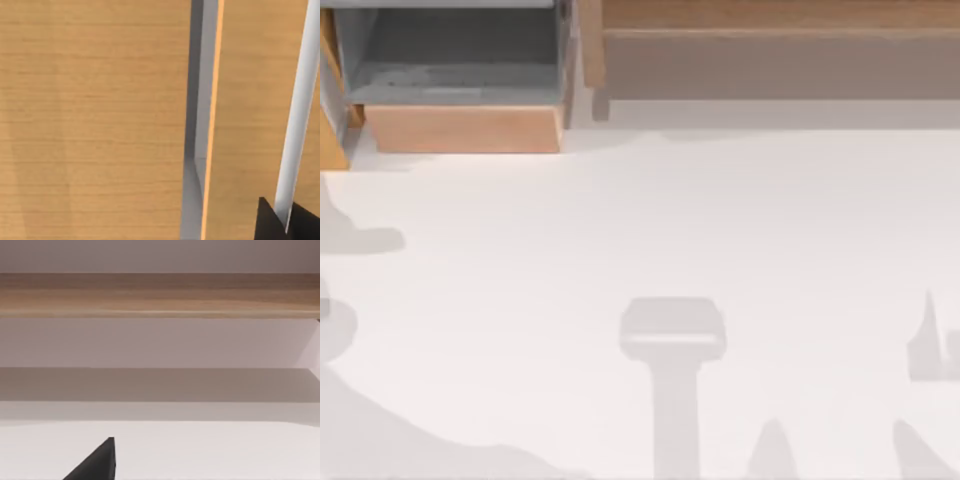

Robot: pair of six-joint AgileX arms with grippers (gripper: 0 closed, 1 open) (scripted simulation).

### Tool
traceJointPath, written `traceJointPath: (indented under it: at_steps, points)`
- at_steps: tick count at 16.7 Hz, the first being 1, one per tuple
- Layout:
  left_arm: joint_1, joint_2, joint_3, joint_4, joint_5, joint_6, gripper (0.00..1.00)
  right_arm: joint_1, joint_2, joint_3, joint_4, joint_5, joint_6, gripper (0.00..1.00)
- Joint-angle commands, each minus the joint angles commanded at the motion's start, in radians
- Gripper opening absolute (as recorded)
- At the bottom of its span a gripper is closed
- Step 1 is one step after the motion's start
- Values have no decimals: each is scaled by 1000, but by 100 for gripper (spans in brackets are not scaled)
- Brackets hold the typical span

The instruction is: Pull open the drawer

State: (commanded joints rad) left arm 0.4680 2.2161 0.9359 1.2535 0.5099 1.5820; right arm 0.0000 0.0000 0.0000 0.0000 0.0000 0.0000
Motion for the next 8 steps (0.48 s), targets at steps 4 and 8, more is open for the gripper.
traceJointPath:
  at_steps: [4,8]
  points:
    - [17,-18,-36,25,18,2,0,0,0,0,0,0,0,100]
    - [59,-66,-179,86,59,2,0,0,0,0,0,0,0,100]
